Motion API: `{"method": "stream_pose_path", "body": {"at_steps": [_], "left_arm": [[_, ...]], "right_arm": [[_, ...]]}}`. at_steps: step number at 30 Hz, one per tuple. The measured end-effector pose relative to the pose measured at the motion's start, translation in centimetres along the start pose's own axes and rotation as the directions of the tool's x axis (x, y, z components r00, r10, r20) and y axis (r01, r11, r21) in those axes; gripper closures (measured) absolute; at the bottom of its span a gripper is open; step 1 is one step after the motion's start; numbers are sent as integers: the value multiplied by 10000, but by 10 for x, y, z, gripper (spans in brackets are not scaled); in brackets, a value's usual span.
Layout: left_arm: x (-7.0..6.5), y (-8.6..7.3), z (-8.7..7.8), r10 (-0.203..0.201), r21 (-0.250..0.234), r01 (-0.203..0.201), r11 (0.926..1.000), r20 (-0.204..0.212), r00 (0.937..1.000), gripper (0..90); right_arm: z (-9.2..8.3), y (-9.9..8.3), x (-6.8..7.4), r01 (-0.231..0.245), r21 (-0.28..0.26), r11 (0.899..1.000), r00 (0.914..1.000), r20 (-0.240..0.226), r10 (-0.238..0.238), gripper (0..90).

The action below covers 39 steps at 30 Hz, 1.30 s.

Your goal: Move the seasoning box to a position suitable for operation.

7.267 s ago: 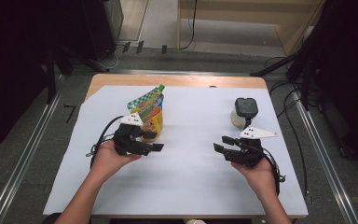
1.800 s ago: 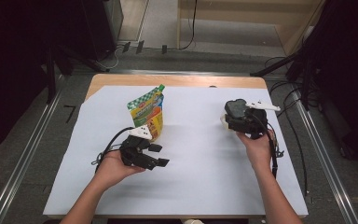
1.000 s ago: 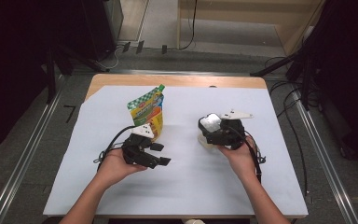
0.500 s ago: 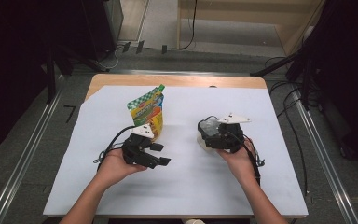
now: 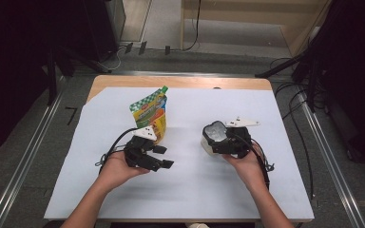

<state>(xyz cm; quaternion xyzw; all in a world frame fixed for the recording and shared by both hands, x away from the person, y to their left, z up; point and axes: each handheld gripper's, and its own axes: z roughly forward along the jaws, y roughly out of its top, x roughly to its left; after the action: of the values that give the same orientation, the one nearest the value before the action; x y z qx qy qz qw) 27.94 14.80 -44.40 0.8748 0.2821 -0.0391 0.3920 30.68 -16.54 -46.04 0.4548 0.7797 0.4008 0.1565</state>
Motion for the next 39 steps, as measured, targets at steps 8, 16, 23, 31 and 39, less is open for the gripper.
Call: {"method": "stream_pose_path", "body": {"at_steps": [8, 16, 23, 31, 39], "left_arm": [[0, 0, 0, 33, 25, -33, 10000, -21, 10000, 364], [1, 2, 2, 42, 40, -42, 10000, 38, 10000, 364], [0, 5, 8, 73, 70, -74, 9999, 98, 9999, 365], [0, 9, 13, 180, 150, -184, 9997, 225, 9996, 366], [0, 10, 15, 151, 130, -155, 9998, 266, 9995, 366]], "right_arm": [[-32, -1, 2, -124, -537, 9985, 9997, -204, 113, 199], [-54, -17, 5, -7, -773, 9970, 9936, -1125, -81, 536], [-45, -29, 14, 560, -297, 9980, 9886, -1380, -596, 841], [-29, -42, 15, 438, 263, 9987, 9915, -1236, -402, 900], [-28, -45, 3, 96, 378, 9992, 9952, -977, -59, 900]]}}
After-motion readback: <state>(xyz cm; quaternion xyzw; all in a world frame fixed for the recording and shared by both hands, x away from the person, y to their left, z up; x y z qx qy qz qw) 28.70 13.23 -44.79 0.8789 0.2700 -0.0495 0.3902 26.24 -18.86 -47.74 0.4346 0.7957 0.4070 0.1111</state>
